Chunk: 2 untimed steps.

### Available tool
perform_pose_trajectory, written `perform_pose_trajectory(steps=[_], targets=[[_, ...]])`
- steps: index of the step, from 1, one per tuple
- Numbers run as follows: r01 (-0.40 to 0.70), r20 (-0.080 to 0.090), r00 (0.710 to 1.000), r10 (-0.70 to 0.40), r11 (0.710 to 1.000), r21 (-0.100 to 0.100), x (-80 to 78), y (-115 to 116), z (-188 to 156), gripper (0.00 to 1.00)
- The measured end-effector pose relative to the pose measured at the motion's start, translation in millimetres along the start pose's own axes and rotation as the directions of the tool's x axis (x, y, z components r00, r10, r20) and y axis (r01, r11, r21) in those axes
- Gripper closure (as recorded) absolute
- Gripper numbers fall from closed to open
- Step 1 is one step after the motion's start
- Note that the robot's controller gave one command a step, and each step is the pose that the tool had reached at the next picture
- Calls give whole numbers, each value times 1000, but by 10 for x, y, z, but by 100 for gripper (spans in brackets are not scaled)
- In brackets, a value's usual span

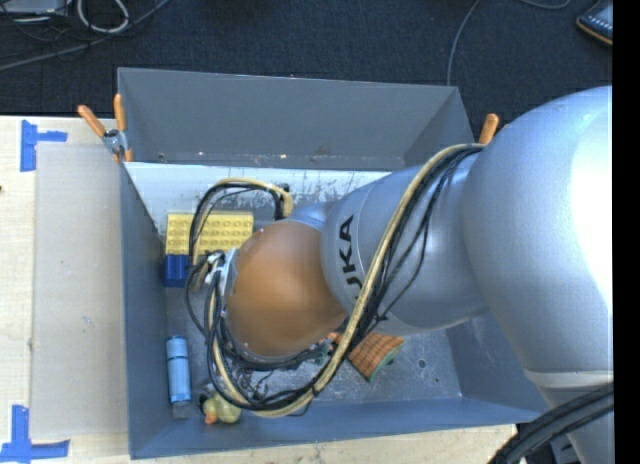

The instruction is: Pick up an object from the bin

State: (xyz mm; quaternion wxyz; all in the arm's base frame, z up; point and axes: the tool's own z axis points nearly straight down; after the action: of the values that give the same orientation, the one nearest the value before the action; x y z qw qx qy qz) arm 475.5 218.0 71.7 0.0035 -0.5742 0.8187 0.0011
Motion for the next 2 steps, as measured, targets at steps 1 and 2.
perform_pose_trajectory(steps=[1,2], targets=[[-1,-3,1000,1,1000,-3,2,13,-122,100],[-6,-3,1000,6,1000,-4,-3,15,-203,100]])
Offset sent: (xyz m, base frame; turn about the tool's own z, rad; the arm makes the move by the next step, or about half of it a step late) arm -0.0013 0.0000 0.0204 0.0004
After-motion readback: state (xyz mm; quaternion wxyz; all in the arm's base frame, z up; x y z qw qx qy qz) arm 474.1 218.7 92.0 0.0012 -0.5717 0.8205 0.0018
